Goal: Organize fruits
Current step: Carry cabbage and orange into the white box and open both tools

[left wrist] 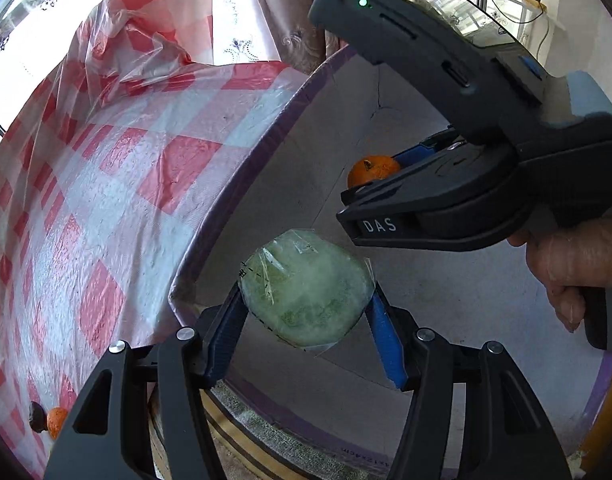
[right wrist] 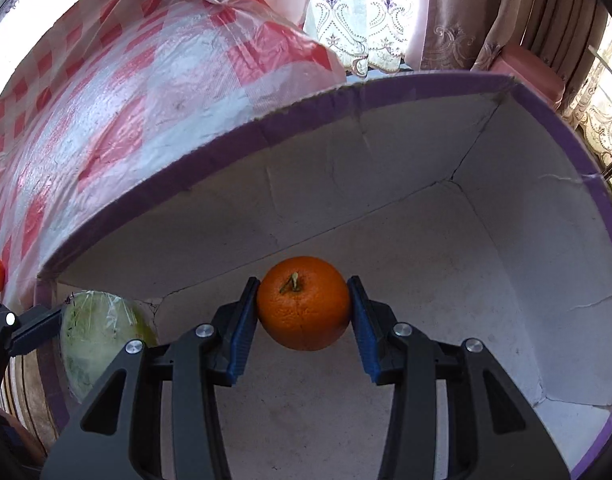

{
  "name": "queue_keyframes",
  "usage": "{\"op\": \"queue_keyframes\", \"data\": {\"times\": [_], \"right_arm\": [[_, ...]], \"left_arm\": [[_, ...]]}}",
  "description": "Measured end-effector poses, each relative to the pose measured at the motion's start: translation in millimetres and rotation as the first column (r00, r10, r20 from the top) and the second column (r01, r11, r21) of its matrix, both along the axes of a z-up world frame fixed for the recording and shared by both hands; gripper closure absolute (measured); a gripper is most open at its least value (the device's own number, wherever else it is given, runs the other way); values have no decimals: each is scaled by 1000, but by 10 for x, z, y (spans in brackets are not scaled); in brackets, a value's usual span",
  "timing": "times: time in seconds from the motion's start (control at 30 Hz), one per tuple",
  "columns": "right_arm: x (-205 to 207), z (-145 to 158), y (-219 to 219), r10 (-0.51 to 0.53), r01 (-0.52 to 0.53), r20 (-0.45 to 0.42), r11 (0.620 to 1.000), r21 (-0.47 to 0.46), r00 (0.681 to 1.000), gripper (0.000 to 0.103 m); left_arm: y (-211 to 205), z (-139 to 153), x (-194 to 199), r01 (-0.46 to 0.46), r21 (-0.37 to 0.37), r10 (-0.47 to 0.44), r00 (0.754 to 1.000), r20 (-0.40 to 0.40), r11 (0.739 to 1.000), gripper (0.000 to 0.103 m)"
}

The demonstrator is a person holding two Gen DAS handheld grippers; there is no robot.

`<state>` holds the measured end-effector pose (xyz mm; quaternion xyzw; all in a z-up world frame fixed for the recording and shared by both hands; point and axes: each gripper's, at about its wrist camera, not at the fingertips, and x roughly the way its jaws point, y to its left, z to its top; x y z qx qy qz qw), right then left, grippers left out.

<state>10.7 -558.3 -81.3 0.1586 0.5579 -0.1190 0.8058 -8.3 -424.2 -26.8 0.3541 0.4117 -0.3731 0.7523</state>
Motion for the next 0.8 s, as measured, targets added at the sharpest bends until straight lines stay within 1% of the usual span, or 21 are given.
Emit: {"op": "queue_keyframes", "data": {"times": [0.07,0.13,0.23,0.27,0.33,0.37,0.4,0.47,0.53,0.6,0.73,0.77,0.8], "right_arm": [[31,-106,0,1,-1,-24,1000,24,1000,59],[63,-171,28,15,-13,-48,999,29,999,58],[91,-209,57,18,-16,-61,1000,27,998,58],[97,-215,63,17,-15,-63,1000,27,998,56],[109,-207,86,18,-17,-65,1000,14,998,51],[116,-201,100,20,-19,-65,1000,11,998,45],[129,-201,114,21,-20,-66,1000,10,998,42],[145,-198,133,20,-19,-69,1000,10,997,42],[160,-189,138,15,-14,-69,1000,14,997,39],[157,-142,162,9,-9,-61,1000,10,998,28],[176,-30,174,-18,17,-18,1000,-6,1000,18],[169,14,171,-27,27,-4,1000,-7,1000,16],[161,61,165,-38,38,9,999,-8,999,13]], "left_arm": [[-45,-38,-18,3,39,-4,999,39,999,46],[-73,-67,-12,0,60,-5,997,71,998,46],[-76,-93,-24,-2,76,-6,995,104,997,46],[-78,-109,-29,1,82,-10,995,103,997,45],[-82,-137,-28,2,91,-12,993,119,996,44],[-89,-145,-25,2,93,-13,992,122,996,43],[-83,-147,-21,2,91,-14,992,124,996,40],[-100,-148,4,2,92,-14,992,124,996,39],[-103,-143,10,3,90,-15,992,123,996,36],[-106,-134,10,6,88,-17,992,121,996,34],[-69,-67,-45,4,59,-11,993,121,998,33],[-53,-29,-59,2,45,-7,992,128,999,30],[-36,19,-70,2,25,-5,990,138,1000,22]]}}
